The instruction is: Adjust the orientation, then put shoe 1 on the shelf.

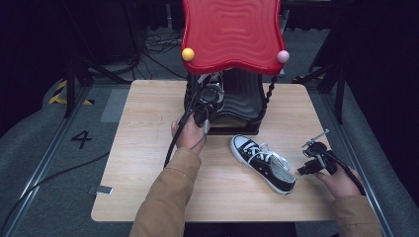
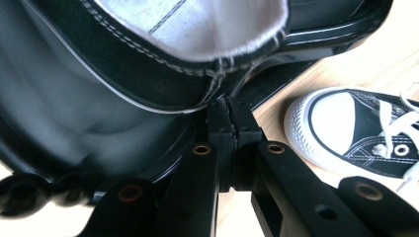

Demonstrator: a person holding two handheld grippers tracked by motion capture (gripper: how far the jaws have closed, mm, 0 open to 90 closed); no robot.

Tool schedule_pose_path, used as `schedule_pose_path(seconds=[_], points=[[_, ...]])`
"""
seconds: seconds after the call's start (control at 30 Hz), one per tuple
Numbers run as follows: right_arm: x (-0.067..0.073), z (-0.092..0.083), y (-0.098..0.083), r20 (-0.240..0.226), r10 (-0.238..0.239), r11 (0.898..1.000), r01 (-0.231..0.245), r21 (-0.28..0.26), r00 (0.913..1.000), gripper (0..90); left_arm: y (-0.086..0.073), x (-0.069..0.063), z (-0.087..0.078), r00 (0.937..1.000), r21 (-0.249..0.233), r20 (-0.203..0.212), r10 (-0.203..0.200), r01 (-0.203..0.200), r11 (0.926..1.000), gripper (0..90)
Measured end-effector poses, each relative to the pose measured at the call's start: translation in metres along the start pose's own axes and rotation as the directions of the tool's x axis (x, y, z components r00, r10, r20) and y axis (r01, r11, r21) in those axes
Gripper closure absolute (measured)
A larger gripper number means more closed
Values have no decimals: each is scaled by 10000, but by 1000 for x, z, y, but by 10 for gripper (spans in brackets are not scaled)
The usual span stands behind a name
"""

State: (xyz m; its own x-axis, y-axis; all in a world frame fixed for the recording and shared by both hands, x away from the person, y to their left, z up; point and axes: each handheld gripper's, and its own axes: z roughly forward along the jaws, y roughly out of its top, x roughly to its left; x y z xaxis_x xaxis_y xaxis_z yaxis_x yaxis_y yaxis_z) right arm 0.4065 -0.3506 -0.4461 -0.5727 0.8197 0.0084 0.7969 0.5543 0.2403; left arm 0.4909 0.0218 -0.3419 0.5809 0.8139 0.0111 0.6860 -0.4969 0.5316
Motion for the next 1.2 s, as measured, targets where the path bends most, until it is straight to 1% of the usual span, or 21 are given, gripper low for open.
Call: schedule_pose_path(seconds=[0.07, 0.17, 0.27, 0.3, 0.37, 0.43, 0.53, 0.7, 0.77, 0.83, 0.87, 0.9, 0.93, 0.97, 1.0, 1.03, 1.07, 1.1, 1.17, 1.2], points=[[-1, 0, 0, -47, 39, 10000, -39, 33, 10000, 529, 4, -2, 1, 9999, 132, -79, 83, -82, 9999, 899], [0, 0, 0, -6, 13, 10000, -13, 38, 10000, 529, 4, 0, 2, 9999, 197, 171, -27, 23, 9998, 899], [0, -2, -1, 3, 22, 10000, -22, -60, 10000, 529, 3, -1, 2, 9999, 209, 126, 53, -56, 9998, 895], [-1, -2, -1, -12, 20, 10000, -20, -60, 10000, 528, 3, -1, 2, 9995, 201, 315, 58, -64, 9998, 864], [-1, -2, -1, 12, 54, 10000, -54, -50, 10000, 527, 3, -1, 1, 9979, 217, 646, -69, 55, 9997, 771], [0, -3, -1, -19, 46, 10000, -46, -54, 10000, 526, 2, -3, -1, 9984, 115, 572, 40, -47, 9999, 728], [0, -4, -1, 13, 71, 9999, -70, -118, 10000, 524, 0, -8, -7, 9988, 54, 343, 359, -361, 9993, 679], [0, -6, -1, 2, -7, 9999, 7, -118, 10000, 527, -8, -11, -18, 9975, 114, 441, 561, -566, 9983, 585], [-1, -7, -1, -137, 121, 9999, -123, -81, 9998, 536, -14, -9, -22, 9967, 113, 736, 355, -364, 9993, 547], [-1, -9, 0, -252, 258, 9996, -260, -98, 9994, 542, -20, -6, -27, 9940, 116, 1071, 226, -240, 9996, 511], [0, -10, 0, -263, 259, 9995, -263, -160, 9993, 545, -24, -6, -29, 9932, 149, 1151, 173, -191, 9997, 492], [0, -11, 0, -300, 248, 9995, -254, -190, 9992, 547, -27, -5, -31, 9933, 294, 1150, 111, -146, 9995, 463], [1, -13, 0, -325, 245, 9995, -252, -206, 9992, 548, -30, -5, -32, 9947, 510, 1022, 130, -183, 9985, 432], [1, -14, 1, -343, 265, 9993, -274, -241, 9991, 549, -34, -6, -32, 9962, 729, 872, 66, -130, 9973, 386], [2, -15, 1, -368, 252, 9993, -262, -279, 9990, 550, -36, -7, -31, 9978, 929, 669, 25, -87, 9956, 318], [2, -16, 1, -415, 235, 9993, -248, -296, 9989, 550, -40, -7, -32, 9995, 1184, 324, 0, -38, 9930, 257], [3, -18, 2, -476, 240, 9989, -258, -384, 9986, 551, -43, -8, -32, 9998, 1301, 185, 33, -56, 9915, 230], [4, -20, 2, -508, 225, 9988, -246, -426, 9985, 551, -47, -7, -33, 9999, 1363, 147, 79, -98, 9906, 233], [7, -23, 3, -514, 157, 9985, -183, -507, 9986, 551, -55, -5, -35, 9998, 1419, 217, 37, -67, 9899, 214], [8, -24, 3, -542, 167, 9985, -195, -514, 9984, 551, -63, -2, -35, 9999, 1659, 148, -34, 9, 9861, 210]])
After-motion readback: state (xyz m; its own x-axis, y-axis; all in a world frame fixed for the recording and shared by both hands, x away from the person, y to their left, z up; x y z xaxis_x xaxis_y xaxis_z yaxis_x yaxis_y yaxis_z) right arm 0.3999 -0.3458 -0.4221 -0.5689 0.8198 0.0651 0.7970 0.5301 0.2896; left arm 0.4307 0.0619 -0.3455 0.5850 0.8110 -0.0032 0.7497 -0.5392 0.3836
